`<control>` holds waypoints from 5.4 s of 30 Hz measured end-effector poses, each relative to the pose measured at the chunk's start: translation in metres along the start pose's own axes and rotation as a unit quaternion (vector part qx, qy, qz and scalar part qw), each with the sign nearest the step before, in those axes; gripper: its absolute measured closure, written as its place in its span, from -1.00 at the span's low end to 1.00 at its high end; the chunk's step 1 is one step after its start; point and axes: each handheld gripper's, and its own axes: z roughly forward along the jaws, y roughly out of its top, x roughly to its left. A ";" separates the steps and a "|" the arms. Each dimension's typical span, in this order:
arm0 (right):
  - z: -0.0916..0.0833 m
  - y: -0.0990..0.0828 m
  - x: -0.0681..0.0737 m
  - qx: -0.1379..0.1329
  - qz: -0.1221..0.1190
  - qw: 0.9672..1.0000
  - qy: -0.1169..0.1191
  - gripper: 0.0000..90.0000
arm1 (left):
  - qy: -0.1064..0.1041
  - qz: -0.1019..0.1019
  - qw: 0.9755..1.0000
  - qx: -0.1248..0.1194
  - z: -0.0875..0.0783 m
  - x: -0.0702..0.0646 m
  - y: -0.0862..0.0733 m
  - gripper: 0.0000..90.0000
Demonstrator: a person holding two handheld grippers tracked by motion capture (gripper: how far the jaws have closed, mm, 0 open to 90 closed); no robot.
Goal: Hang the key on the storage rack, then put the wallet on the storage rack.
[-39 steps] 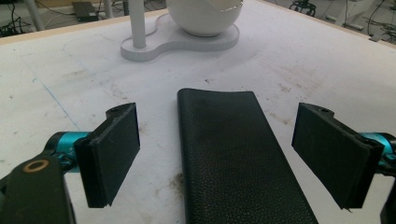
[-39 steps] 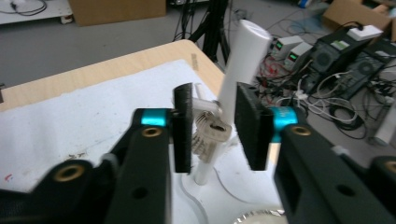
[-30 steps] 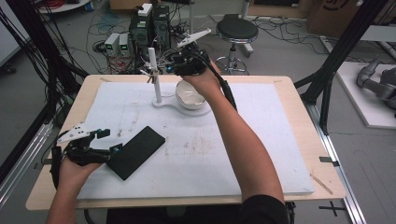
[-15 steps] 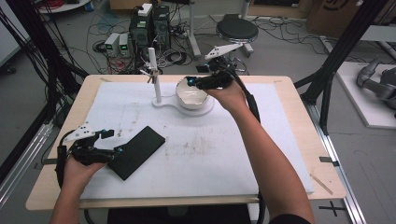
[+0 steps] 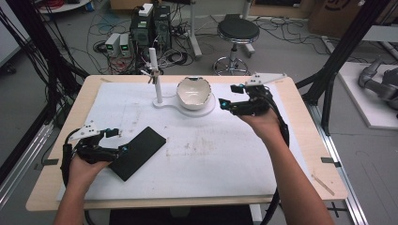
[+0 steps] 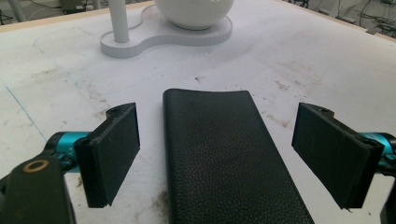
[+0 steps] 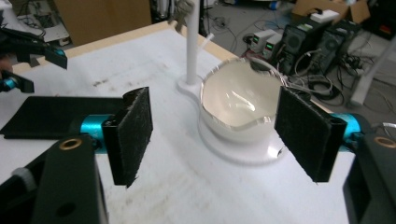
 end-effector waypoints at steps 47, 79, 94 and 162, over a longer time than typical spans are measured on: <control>-0.029 -0.161 0.016 -0.014 0.094 0.994 -0.054 -0.60 | -0.002 0.012 1.000 -0.011 0.000 0.000 0.005 -0.66; -0.040 -0.163 0.019 -0.029 0.094 0.993 -0.059 -0.60 | -0.007 0.001 1.000 -0.013 0.006 0.007 0.005 -0.66; -0.036 -0.161 0.020 -0.022 0.081 0.995 -0.047 -0.60 | -0.016 -0.015 0.999 0.036 0.004 0.016 -0.011 -0.66; -0.027 -0.159 0.024 -0.016 0.069 0.997 -0.033 -0.60 | -0.104 -0.065 0.992 0.018 -0.009 0.001 -0.005 0.82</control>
